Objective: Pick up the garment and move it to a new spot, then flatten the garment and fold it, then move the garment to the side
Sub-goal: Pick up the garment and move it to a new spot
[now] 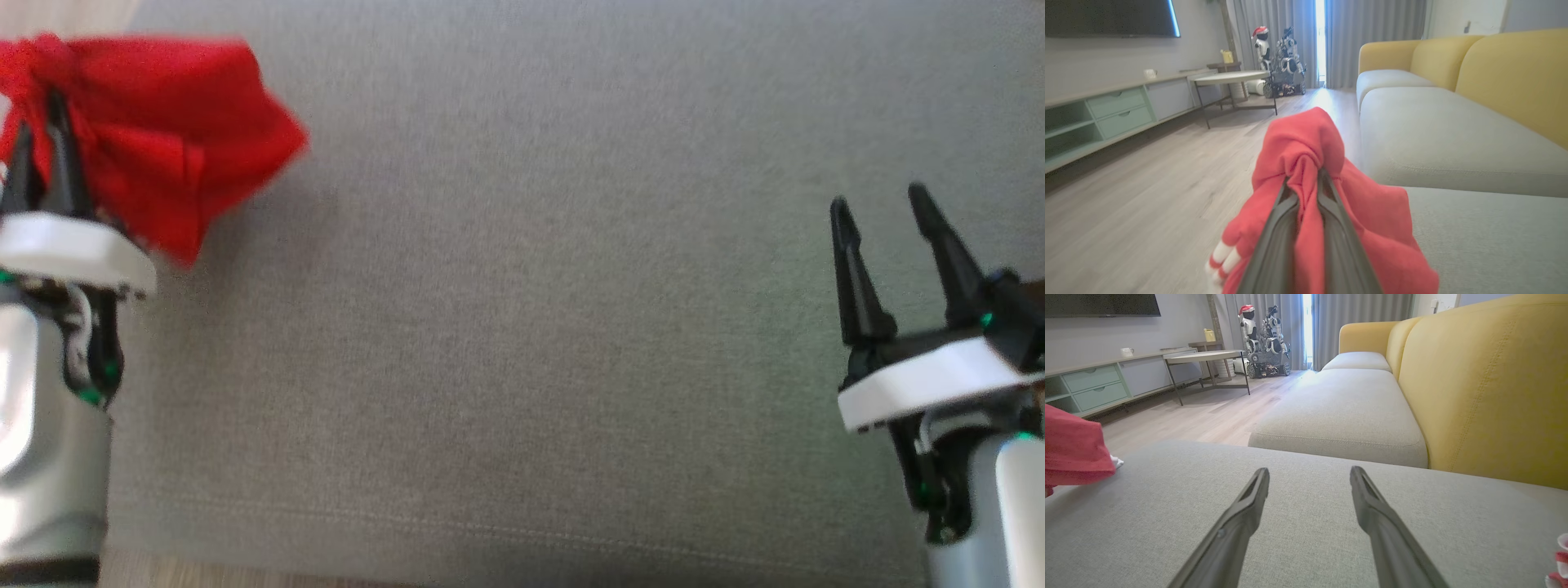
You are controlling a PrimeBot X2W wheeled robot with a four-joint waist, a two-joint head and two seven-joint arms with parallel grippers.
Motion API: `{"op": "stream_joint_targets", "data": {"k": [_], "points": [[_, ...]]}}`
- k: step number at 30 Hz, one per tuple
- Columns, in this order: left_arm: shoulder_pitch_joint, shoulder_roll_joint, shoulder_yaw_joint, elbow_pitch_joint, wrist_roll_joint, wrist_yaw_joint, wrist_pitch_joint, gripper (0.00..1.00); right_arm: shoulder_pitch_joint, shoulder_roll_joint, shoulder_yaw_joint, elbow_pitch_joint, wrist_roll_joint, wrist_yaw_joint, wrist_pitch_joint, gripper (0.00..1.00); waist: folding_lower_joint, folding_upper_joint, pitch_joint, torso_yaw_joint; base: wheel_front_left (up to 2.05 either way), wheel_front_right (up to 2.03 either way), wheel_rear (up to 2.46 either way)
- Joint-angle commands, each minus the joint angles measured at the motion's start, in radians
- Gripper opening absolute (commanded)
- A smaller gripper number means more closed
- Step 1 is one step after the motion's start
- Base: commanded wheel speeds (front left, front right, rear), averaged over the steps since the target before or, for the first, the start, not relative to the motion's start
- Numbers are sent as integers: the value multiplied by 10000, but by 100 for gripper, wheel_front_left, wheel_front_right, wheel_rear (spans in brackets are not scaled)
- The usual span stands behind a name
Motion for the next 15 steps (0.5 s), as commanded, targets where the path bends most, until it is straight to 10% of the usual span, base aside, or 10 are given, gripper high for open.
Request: {"op": "stream_joint_targets", "data": {"k": [1, 15], "points": [[-203, 534, 448, -672, 125, 46, -120, 0, 129, 42, 135, -274, 66, 33, -87, 100, -1, 0, -549, -160, 0, 0, 0], [3395, -423, -383, -5346, 143, 481, 531, 0, 912, 325, 468, -136, 189, 33, -295, 100, -1, 0, -1528, -1492, 0, 0, 0]]}}
